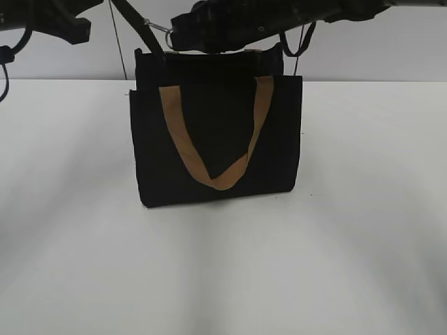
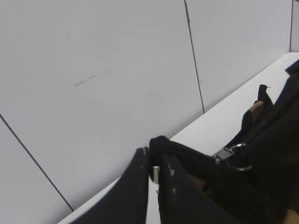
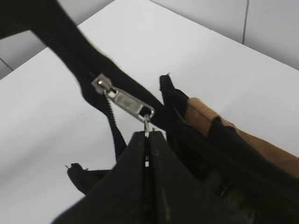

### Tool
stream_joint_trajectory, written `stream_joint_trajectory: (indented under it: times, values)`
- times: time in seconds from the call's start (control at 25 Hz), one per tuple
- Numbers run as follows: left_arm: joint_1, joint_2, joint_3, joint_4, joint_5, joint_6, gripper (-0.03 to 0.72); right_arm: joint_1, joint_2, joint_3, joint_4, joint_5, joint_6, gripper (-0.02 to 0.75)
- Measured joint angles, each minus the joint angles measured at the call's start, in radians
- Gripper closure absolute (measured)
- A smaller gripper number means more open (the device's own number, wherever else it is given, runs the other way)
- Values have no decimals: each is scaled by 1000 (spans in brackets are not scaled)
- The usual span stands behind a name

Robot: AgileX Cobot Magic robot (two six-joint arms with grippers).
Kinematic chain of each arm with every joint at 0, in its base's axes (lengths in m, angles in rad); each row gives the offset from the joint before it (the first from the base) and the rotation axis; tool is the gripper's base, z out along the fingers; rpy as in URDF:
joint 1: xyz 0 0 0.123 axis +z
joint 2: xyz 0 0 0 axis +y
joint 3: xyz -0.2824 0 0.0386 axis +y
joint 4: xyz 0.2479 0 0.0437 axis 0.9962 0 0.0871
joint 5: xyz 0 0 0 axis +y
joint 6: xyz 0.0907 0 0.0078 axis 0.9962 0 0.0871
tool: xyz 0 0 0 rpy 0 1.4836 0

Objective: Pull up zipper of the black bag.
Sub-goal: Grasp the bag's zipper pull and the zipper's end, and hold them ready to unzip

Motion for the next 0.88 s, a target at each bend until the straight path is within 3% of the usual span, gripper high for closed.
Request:
stream_joint_trajectory:
  times: [0.36,0.88]
  values:
    - [0,-12,0,5,2,0,673,-62,-3,0,-26,71,131,752]
    - [18,-35,0,17,29,0,673,-69,-3,0,-272,99,372,752]
